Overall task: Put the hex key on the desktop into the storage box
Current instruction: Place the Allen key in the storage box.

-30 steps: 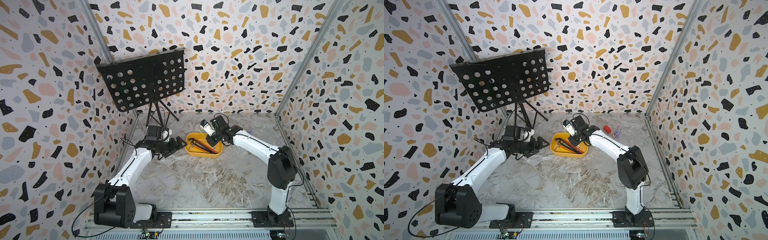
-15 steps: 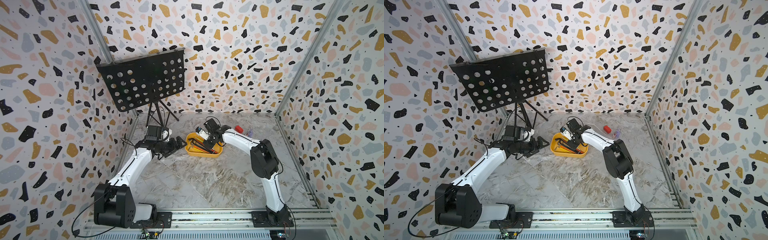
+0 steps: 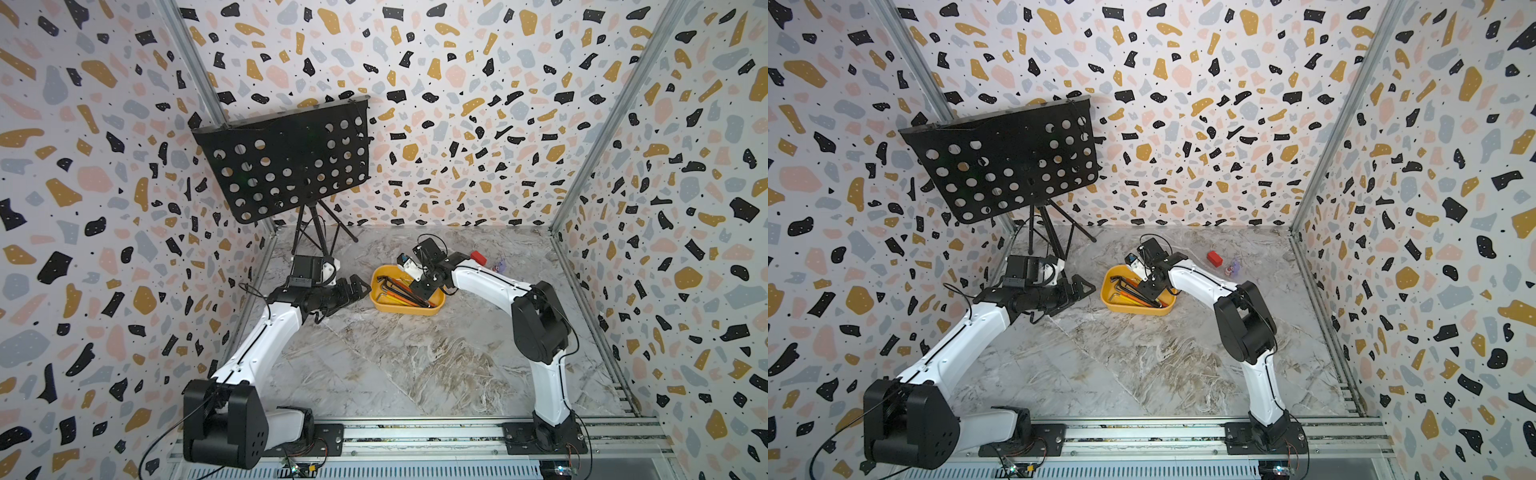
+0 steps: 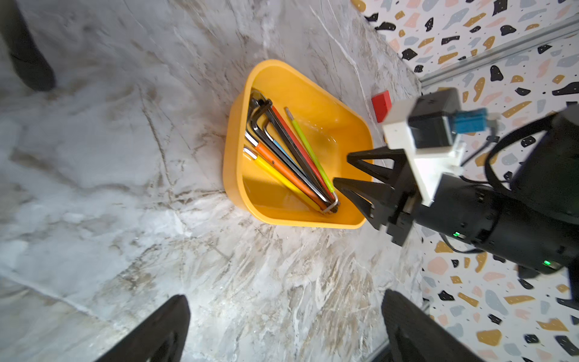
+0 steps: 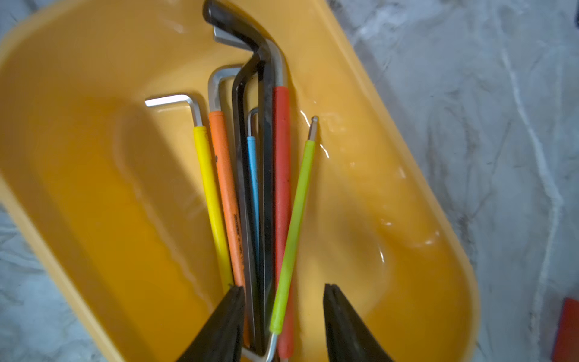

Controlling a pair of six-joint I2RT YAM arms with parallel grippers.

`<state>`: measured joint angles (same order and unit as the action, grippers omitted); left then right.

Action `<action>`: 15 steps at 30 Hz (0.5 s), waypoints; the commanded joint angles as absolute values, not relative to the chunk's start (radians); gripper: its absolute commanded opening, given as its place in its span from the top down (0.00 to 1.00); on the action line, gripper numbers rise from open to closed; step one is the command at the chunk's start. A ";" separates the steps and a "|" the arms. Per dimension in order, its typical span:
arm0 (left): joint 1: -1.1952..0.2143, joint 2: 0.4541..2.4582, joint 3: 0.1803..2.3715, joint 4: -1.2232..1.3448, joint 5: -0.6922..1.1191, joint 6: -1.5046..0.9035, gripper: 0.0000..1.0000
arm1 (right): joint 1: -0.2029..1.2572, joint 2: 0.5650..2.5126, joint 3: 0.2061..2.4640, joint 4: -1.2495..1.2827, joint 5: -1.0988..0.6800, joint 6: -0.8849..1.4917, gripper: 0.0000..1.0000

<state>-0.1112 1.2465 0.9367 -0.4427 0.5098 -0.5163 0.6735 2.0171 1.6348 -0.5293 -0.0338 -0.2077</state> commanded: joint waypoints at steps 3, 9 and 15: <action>-0.104 1.098 0.862 -0.322 0.276 -0.453 0.00 | 0.667 1.735 1.457 -0.360 0.102 -0.140 0.40; -0.106 0.914 0.715 -0.156 -0.061 -0.344 0.00 | 0.611 1.446 1.170 -0.207 0.147 -0.060 0.21; -0.109 0.869 0.558 0.063 -0.355 -0.339 0.00 | 0.559 1.282 1.015 -0.210 0.212 -0.035 0.09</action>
